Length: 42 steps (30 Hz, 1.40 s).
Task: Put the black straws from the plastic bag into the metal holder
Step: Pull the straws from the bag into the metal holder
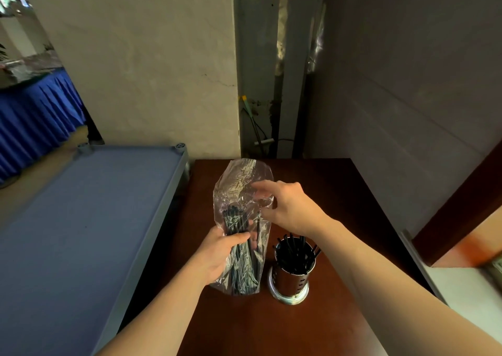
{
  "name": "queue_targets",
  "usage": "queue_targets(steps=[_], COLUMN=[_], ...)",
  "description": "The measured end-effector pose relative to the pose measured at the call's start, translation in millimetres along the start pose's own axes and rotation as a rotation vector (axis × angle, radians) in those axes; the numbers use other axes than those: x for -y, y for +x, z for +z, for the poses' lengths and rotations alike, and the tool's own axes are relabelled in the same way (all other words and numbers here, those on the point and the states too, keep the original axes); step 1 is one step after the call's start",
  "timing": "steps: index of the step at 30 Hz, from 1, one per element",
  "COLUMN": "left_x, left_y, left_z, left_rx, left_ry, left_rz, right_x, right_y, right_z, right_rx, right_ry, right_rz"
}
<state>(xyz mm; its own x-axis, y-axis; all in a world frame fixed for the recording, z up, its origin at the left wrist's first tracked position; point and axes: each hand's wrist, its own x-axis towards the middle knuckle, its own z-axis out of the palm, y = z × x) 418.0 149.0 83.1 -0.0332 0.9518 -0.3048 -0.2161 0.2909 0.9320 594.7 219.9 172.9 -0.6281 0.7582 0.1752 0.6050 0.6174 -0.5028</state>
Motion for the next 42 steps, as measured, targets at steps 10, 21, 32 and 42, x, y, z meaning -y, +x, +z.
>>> queue_targets(steps=[10,21,32,42], left_x=[-4,-3,-4,-5], left_y=[-2,-3,-10,-17], left_z=[-3,-5,-5,-8], left_rx=[0.086,0.192,0.075,0.111], left_ry=[0.022,0.136,0.144,0.166], left_rz=[-0.075,0.026,0.023,0.029], right_x=[3,10,13,20], right_y=[5,3,8,20], right_z=[7,6,6,21], right_rx=[-0.005,0.006,0.025,0.083], right_ry=[-0.074,-0.035,0.104,0.041], right_rz=[0.011,-0.006,0.063,0.022])
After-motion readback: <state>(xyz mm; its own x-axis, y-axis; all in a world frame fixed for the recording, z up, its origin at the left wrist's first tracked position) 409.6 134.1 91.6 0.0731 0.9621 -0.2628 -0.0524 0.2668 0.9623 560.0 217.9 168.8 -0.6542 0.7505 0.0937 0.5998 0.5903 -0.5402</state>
